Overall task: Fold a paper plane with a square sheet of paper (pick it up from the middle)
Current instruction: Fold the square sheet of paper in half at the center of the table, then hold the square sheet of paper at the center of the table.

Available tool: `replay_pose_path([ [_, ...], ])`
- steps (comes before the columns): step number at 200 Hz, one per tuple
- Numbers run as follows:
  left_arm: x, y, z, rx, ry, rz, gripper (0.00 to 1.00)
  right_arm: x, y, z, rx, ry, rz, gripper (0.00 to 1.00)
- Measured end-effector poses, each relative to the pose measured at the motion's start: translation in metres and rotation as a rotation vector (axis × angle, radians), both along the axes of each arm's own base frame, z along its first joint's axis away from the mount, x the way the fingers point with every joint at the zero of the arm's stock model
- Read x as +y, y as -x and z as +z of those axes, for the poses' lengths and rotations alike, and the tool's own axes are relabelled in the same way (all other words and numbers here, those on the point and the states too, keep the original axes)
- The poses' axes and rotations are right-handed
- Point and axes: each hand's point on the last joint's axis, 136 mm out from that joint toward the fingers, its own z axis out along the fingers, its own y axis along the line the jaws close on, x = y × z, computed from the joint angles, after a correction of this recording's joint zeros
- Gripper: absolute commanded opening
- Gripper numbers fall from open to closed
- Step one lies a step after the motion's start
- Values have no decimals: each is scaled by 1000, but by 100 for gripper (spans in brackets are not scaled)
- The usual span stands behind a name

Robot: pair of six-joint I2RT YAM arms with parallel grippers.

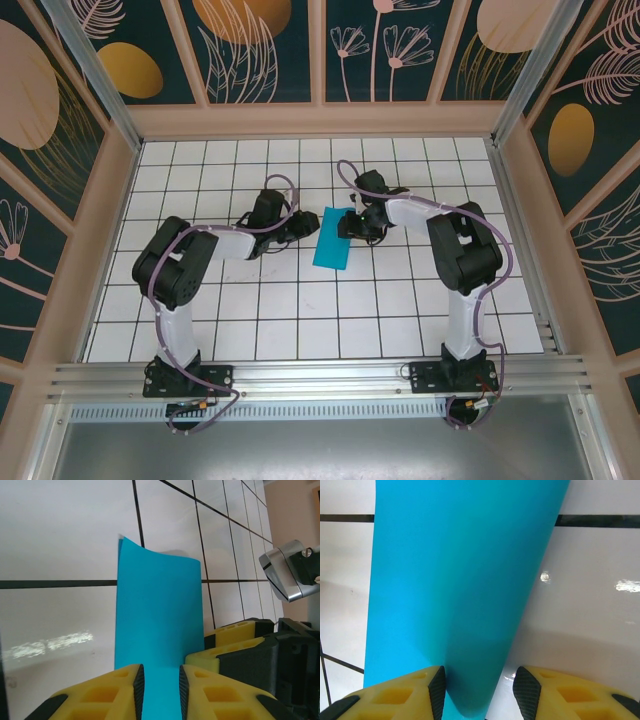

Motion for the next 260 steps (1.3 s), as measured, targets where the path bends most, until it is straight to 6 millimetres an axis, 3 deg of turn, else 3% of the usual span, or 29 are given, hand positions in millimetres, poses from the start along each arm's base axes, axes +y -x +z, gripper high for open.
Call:
replay_pose_path([
  [45,-11,-3,4,1,29,-40,20,0,0,-1,5,2,0,48],
  [117,-33,3,-12,50,3,-100,15,0,0,-1,6,2,-3,48],
  [182,-31,7,-36,119,-50,-107,13,0,1,-2,6,2,-4,48],
  [260,-29,6,-42,151,-100,-115,10,0,0,-1,6,-3,-15,48],
])
